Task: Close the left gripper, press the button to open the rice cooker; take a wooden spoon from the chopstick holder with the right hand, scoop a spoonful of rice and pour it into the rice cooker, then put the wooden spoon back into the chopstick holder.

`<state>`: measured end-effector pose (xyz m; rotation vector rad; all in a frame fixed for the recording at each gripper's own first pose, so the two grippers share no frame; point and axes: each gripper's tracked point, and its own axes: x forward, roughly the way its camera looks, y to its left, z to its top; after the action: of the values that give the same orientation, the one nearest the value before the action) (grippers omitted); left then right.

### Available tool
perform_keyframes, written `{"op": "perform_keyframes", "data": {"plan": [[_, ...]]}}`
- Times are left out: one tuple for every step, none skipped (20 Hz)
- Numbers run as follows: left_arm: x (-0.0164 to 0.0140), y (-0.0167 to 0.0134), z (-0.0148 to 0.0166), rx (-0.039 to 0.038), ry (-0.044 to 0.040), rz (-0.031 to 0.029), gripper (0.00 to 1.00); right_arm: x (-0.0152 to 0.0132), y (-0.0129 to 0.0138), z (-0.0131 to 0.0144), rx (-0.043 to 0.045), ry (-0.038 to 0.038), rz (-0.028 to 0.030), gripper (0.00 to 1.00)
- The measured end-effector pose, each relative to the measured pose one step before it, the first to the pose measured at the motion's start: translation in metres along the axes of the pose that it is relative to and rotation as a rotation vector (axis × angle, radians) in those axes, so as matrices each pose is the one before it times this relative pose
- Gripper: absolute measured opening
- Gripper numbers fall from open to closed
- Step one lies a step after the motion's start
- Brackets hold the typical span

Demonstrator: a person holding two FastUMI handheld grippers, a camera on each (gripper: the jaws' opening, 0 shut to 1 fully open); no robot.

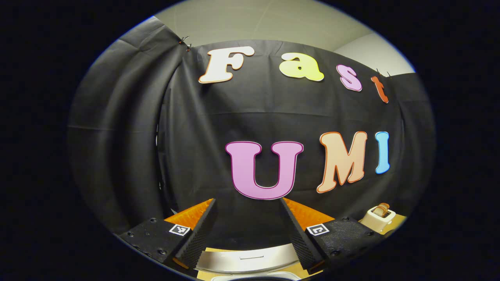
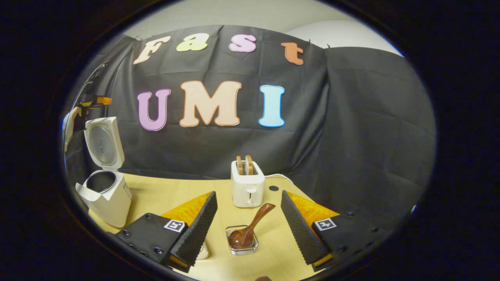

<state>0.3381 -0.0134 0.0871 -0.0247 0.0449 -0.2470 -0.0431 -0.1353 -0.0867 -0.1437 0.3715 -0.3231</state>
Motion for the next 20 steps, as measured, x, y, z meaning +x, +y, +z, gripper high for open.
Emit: {"op": "perform_keyframes", "data": {"plan": [[0.00503, -0.00158, -0.00944, 0.00947, 0.02286, -0.00391, 0.89, -0.00076, -0.00087, 0.00139, -0.00473, -0.00225, -0.00469, 1.0], [0.0036, -0.00188, -0.00705, 0.00183, 0.02214, -0.00415, 0.92, -0.00037, -0.0006, 0.00187, -0.00316, -0.00149, -0.00013, 1.0], [0.00158, 0.00007, -0.00511, -0.00155, 0.01764, 0.00372, 0.9, -0.00024, 0.0012, 0.00225, 0.00029, -0.00061, 0.00303, 1.0], [0.00305, 0.00004, -0.00383, -0.01075, 0.00673, 0.00207, 0.93, 0.00053, 0.00097, 0.00162, 0.0006, -0.00297, 0.0046, 1.0], [0.0021, -0.00125, -0.00489, -0.01106, 0.0136, 0.00074, 0.93, 0.00069, 0.00133, 0.0031, -0.00139, -0.0036, 0.00379, 1.0], [0.00104, 0.00009, -0.00509, -0.00776, 0.01737, 0.00266, 0.93, 0.00058, 0.00071, 0.00131, -0.00358, -0.00302, 0.00731, 1.0], [-0.0008, -0.00052, -0.00962, -0.00998, 0.02645, 0.00089, 0.93, 0.00097, 0.00222, 0.00173, -0.0042, -0.00292, 0.00732, 1.0], [-0.00085, -0.00001, -0.01099, -0.01659, 0.02946, 0.00116, 0.93, 0.00126, 0.00151, 0.00231, -0.00422, -0.0043, 0.0093, 1.0], [-0.00375, 0.00247, -0.0094, -0.0092, 0.02755, 0.02128, 0.93, 0.00102, 0.00283, 0.00305, -0.0023, -0.00466, 0.01047, 1.0], [-0.00082, 0.00193, -0.0016, 0.02186, -0.00567, 0.00714, 0.94, 0.00249, 0.00218, 0.00182, -0.00196, -0.00424, 0.01253, 1.0], [-0.00335, -0.00325, 0.00099, -0.00534, -0.01114, -0.0053, 0.92, 0.00219, 0.00316, 0.00198, -0.00133, -0.00395, 0.01321, 1.0], [-0.00617, -0.00277, -0.00123, 0.00292, 0.00348, -0.0009, 0.9, 0.00276, 0.00268, 0.00146, -0.00216, -0.00354, 0.01441, 1.0], [-0.0047, -0.00123, -0.00133, 0.00629, 0.00031, 0.00351, 0.92, 0.00182, 0.00311, 0.00249, -0.00013, -0.00381, 0.01259, 1.0], [-0.00537, -0.00029, -0.00239, -0.00061, -0.00165, 0.00265, 0.93, 0.00129, 0.00297, 0.00045, 0.00195, -0.00169, 0.01655, 1.0], [-0.00611, -0.00083, -0.00275, -0.00716, 0.00297, 0.00342, 0.94, 0.00085, 0.00261, 0.00168, 0.00282, -0.00385, 0.01429, 1.0], [-0.006, -0.00098, -0.00152, -0.00707, 0.00228, 0.00267, 0.93, 0.00114, 0.00276, 0.00191, 0.00105, -0.00367, 0.01435, 1.0], [-0.00595, -0.00165, -0.00269, -0.0093, 0.00343, -0.00008, 0.94, 0.00087, 0.00246, 0.00132, -0.00155, -0.00326, 0.01071, 1.0], [-0.00873, -0.00014, -0.00253, -0.00886, -0.00087, 0.00336, 0.93, 0.00069, 0.00004, 0.00078, -0.00566, -0.00486, 0.00834, 1.0], [-0.00703, -0.00105, -0.00373, -0.00437, 0.00333, 0.0014, 0.94, -0.00011, 0.00114, 0.0013, -0.00288, -0.00387, 0.01006, 1.0], [-0.00636, -0.00178, -0.00389, -0.00212, 0.00125, 0.0015, 0.93, 0.00031, 0.00193, 0.00109, 0.001, -0.00092, 0.0119, 1.0]]}}
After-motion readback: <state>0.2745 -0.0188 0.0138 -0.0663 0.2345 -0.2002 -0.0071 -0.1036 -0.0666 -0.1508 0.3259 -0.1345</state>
